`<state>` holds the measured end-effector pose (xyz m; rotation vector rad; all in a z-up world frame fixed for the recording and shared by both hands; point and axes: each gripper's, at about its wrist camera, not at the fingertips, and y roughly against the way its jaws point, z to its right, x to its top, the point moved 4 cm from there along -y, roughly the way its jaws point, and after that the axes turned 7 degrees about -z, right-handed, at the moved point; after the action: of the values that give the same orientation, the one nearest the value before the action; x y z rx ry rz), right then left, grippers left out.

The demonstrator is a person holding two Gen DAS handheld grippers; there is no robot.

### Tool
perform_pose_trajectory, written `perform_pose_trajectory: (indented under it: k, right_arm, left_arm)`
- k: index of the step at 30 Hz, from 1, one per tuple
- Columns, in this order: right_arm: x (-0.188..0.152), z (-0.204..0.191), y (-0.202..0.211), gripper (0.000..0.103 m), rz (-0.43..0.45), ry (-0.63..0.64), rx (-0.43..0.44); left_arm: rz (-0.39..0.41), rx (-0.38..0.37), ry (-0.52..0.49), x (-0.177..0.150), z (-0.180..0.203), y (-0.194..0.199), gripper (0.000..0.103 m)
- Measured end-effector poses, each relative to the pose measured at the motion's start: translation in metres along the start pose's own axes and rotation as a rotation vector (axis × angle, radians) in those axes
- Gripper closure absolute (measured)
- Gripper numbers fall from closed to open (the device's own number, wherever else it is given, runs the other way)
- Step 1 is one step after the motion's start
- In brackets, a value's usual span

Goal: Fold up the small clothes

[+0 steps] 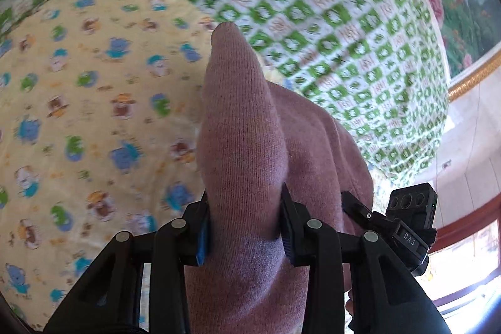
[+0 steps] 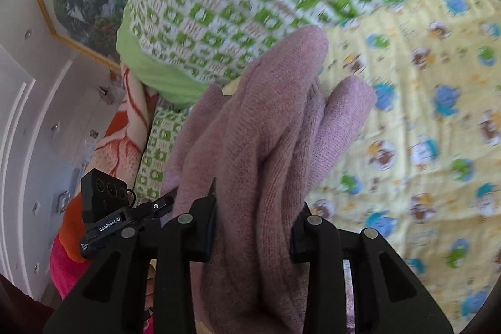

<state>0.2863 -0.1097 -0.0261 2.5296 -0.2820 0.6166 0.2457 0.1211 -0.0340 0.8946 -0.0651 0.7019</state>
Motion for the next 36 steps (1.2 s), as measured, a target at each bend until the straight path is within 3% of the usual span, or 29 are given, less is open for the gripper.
perform_pose_trajectory:
  k: [4,8,11,14,17,24,30,36]
  right_arm:
    - [-0.012,0.002,-0.041,0.068,-0.076,-0.012,0.001]
    - [-0.024,0.021,-0.067,0.065,-0.153,-0.029,-0.065]
    - [-0.029,0.039,-0.078,0.059,-0.176,-0.04,-0.108]
    - [-0.028,0.046,-0.08,0.049,-0.168,-0.052,-0.109]
    - [-0.027,0.041,-0.082,0.046,-0.165,-0.036,-0.134]
    - [-0.037,0.026,-0.039,0.046,-0.08,-0.042,-0.165]
    - [-0.077,0.008,0.01,0.046,0.017,-0.055,-0.232]
    - [-0.116,-0.007,0.015,0.046,0.0,-0.011,-0.322]
  left_arm:
    - [-0.018,0.039,0.045,-0.011,-0.047,-0.001,0.067]
    - [-0.054,0.057,0.099,-0.025,-0.081,-0.019,0.065]
    - [-0.043,0.024,0.114,-0.027,-0.089,-0.021,0.062]
    - [-0.045,0.065,0.083,-0.026,-0.086,-0.025,0.058]
    - [-0.049,0.087,0.08,-0.027,-0.084,-0.024,0.055]
    - [-0.049,0.11,0.067,-0.042,-0.076,0.002,0.054]
    - [-0.077,0.093,0.052,-0.082,-0.085,0.022,0.048]
    - [-0.141,0.104,0.036,-0.116,-0.092,0.02,0.048]
